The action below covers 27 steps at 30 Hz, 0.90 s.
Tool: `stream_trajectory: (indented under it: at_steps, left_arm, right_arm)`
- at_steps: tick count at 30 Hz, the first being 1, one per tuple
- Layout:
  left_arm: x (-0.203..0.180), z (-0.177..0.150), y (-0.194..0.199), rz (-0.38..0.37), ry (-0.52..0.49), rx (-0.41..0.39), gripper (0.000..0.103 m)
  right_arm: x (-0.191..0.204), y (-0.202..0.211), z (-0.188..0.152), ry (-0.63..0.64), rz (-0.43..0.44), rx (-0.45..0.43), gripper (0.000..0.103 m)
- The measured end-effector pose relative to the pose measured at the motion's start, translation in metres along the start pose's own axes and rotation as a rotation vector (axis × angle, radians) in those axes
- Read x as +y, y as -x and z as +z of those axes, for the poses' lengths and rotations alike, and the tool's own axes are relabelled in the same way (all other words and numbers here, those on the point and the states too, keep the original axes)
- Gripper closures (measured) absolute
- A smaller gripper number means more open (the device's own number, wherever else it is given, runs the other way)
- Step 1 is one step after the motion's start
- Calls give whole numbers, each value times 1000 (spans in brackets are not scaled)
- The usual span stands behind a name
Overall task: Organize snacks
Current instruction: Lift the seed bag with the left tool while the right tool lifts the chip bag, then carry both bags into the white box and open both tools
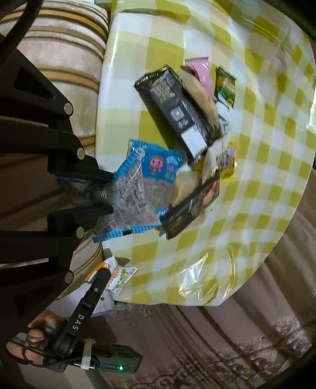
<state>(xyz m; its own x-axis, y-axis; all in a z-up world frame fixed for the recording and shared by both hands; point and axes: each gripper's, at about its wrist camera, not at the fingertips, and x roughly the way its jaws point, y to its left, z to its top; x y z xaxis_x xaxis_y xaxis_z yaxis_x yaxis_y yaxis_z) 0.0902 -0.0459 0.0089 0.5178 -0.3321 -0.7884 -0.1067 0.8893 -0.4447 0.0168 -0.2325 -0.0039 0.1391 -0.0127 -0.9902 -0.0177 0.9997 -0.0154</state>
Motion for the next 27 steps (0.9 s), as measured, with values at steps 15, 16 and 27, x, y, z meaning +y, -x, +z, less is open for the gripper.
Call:
stream_trajectory:
  at_steps: [15, 16, 27]
  left_arm:
    - [-136, -4, -47, -112, -285, 104, 83]
    - [-148, -6, -53, -121, -309, 118, 83]
    - [-248, -32, -121, -147, -473, 280, 83]
  right_arm:
    - [-124, 62, -23, -222, -108, -90, 78]
    - [-135, 64, -25, -242, -119, -92, 79]
    - [-211, 72, -44, -374, -201, -93, 78]
